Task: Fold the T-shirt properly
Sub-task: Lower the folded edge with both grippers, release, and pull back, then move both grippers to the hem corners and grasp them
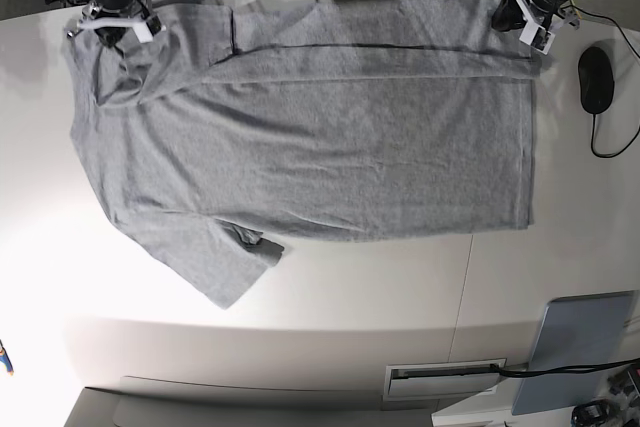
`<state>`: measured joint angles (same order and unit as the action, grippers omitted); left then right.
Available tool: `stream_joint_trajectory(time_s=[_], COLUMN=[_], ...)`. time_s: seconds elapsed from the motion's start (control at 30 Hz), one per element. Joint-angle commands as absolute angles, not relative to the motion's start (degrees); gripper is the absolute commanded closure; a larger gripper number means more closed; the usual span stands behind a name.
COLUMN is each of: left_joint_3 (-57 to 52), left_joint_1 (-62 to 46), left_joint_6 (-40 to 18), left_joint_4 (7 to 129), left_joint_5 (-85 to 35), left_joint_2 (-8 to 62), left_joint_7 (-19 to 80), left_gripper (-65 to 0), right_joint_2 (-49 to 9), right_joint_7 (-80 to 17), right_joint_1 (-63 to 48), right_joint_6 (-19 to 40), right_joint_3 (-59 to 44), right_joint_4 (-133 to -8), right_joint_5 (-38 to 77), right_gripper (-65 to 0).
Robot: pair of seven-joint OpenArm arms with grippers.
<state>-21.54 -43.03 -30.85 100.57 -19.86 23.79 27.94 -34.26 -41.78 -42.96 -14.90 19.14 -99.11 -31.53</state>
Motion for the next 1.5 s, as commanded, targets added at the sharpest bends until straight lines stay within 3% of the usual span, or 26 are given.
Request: stream_joint_trajectory(time_s=[0.0,0.2,0.4,0.43,0.5,0.6,0.8,0.87,1.17,1.33,1.47], left_joint_3=[-21.2,-21.2,-21.2,-21.2,-21.2,-21.2,-21.2,-21.2,-21.1,-21.1,-21.1], left_joint_1=[-44.2,-41.6,-41.2,-41.2,-40.4,-37.3,-27.4,-23.3,-4.3,4.3,11.3], left_joint_6=[-29.8,-29.4,-29.4,-29.4,-29.3,-24.9,-20.8,-19.4,-20.5,-21.0,-22.5], left_joint_4=[100.4,103.7,112.7,114.2,116.7,117.7,115.2,112.9,91.8,81.1,72.1], left_joint_5=[-16.0,-16.1,-16.1,-16.1,-16.1,-16.7,-19.1,-21.1,-24.7,-24.7,-24.7], left_joint_2=[24.0,24.0,24.0,24.0,24.0,24.0,24.0,24.0,23.8,23.8,23.8], left_joint_7=[32.6,32.5,34.7,34.6,34.4,34.5,34.7,34.7,35.3,36.4,36.2], left_gripper=[0.0,0.0,0.0,-2.4,-13.5,-24.1,-25.2,-25.2,-25.2,-25.2,-25.2], right_joint_2=[-34.3,-34.3,-34.3,-34.3,-34.3,-34.3,-34.3,-34.2,-34.1,-33.6,-31.7], right_joint_7=[-42.9,-41.6,-38.0,-37.5,-36.8,-35.7,-33.5,-33.5,-36.1,-38.7,-42.3], right_joint_1=[-45.5,-47.5,-47.4,-47.4,-46.7,-43.2,-31.8,-27.7,-15.5,-6.8,1.3], right_joint_6=[-12.6,-17.5,-18.9,-18.9,-18.5,-14.2,-6.0,-3.5,-2.7,10.0,16.0], right_joint_3=[19.7,18.9,10.4,8.4,4.6,-0.2,-3.9,-3.8,-3.8,-3.8,-3.8], right_joint_4=[-99.7,-108.0,-116.2,-117.1,-118.4,-118.6,-118.6,-118.6,-116.2,-105.6,-95.8], right_joint_5=[-28.5,-34.3,-34.3,-34.3,-33.0,-25.8,-12.4,-10.2,-1.6,9.1,16.1], right_gripper=[0.0,0.0,0.0,0.0,0.0,-0.1,-20.1,-24.0,-24.5,-24.5,-24.5])
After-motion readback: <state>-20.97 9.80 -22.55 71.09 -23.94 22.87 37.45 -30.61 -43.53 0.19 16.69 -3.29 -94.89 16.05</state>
